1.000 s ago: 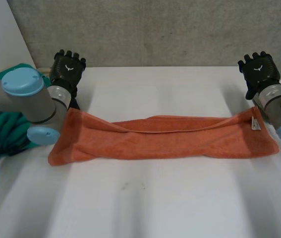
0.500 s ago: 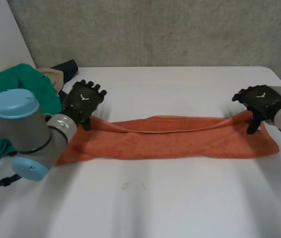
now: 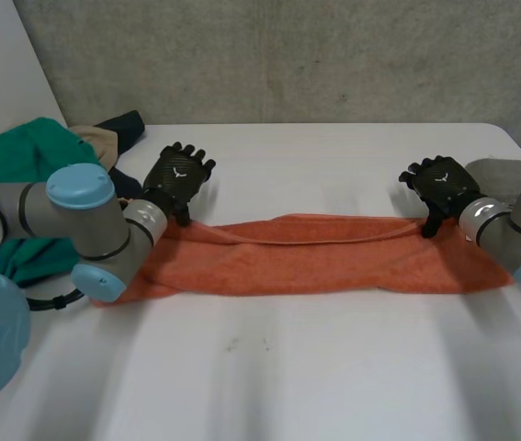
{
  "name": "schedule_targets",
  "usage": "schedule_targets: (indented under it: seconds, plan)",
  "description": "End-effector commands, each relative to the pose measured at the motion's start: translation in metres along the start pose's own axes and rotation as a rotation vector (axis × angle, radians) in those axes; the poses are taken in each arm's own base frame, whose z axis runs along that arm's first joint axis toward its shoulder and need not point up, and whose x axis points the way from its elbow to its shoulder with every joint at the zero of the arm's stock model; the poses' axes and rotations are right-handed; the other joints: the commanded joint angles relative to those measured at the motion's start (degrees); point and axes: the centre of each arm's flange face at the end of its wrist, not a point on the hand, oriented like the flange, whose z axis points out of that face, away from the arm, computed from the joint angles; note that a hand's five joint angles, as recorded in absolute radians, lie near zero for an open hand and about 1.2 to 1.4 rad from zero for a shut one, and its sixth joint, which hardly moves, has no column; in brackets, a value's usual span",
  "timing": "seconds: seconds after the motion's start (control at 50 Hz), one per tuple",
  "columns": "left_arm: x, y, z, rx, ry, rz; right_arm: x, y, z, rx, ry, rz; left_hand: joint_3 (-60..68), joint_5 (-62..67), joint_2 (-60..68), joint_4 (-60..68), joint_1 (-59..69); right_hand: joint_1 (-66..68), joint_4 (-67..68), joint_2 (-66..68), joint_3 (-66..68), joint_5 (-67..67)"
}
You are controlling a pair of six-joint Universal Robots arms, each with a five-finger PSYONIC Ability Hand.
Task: Fold the laundry.
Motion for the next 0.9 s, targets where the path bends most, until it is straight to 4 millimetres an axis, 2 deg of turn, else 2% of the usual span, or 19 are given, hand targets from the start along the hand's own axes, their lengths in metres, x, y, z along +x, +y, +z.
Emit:
schedule_targets:
  seconds: [0.02,0.12,0.24,0.3,0.4,0.48,0.52,0.56,0.64,0.78,0.9]
  plan:
    - [-0.012,0.010,0.024,0.034,-0.070,0.016,0.015,-0.002,0.017,0.043,0.114,-0.037,3.27,2.82,3.06,2.86,3.16,4.58,2.07,2.20,2.08,2.57]
    - [-0.041,0.006,0.040,0.058,-0.196,0.034,0.033,-0.018,0.030,0.158,0.292,-0.039,4.11,3.67,3.91,3.70,4.00,4.25,1.73,1.87,1.74,2.24]
    - [-0.043,-0.006,0.031,0.053,-0.195,0.026,0.033,-0.022,0.026,0.147,0.299,-0.018,3.94,3.50,3.74,3.54,3.83,4.25,1.73,1.87,1.74,2.24]
    - [-0.041,-0.010,0.021,0.034,-0.177,0.022,0.037,-0.034,0.015,0.139,0.291,-0.012,3.44,2.99,3.23,3.03,3.33,4.25,1.73,1.87,1.74,2.24]
    - [-0.036,-0.020,-0.010,-0.017,-0.138,0.008,0.033,-0.049,-0.011,0.102,0.235,0.007,2.26,1.81,2.06,1.85,2.15,4.58,2.07,2.20,2.08,2.57]
    - [-0.025,-0.019,-0.034,-0.072,-0.094,-0.009,0.026,-0.062,-0.047,0.051,0.149,0.040,2.09,1.65,1.89,1.69,1.98,5.42,2.91,3.04,2.92,3.41]
    - [-0.022,-0.018,-0.045,-0.096,-0.081,-0.014,0.029,-0.058,-0.059,0.006,0.139,0.053,2.09,1.65,1.89,1.69,1.98,5.59,3.08,3.21,3.09,3.58]
    - [-0.023,-0.026,-0.061,-0.108,-0.074,-0.019,0.033,-0.049,-0.077,-0.066,0.125,0.090,2.09,1.65,1.89,1.69,1.98,6.10,3.58,3.72,3.59,4.08]
    - [-0.017,-0.033,-0.085,-0.130,-0.051,-0.025,0.030,-0.032,-0.098,-0.186,0.089,0.149,1.93,1.48,1.72,1.52,1.82,7.43,4.92,5.05,4.93,5.42]
    - [-0.006,-0.043,-0.111,-0.140,-0.018,-0.030,0.023,-0.003,-0.116,-0.305,0.060,0.214,0.92,0.47,0.71,0.51,0.81,12.66,10.14,10.28,10.15,10.64]
    - [0.002,-0.045,-0.118,-0.145,0.005,-0.032,0.022,0.014,-0.123,-0.331,0.063,0.188,0.92,0.47,0.71,0.51,0.81,16.35,13.84,13.97,13.85,14.34]
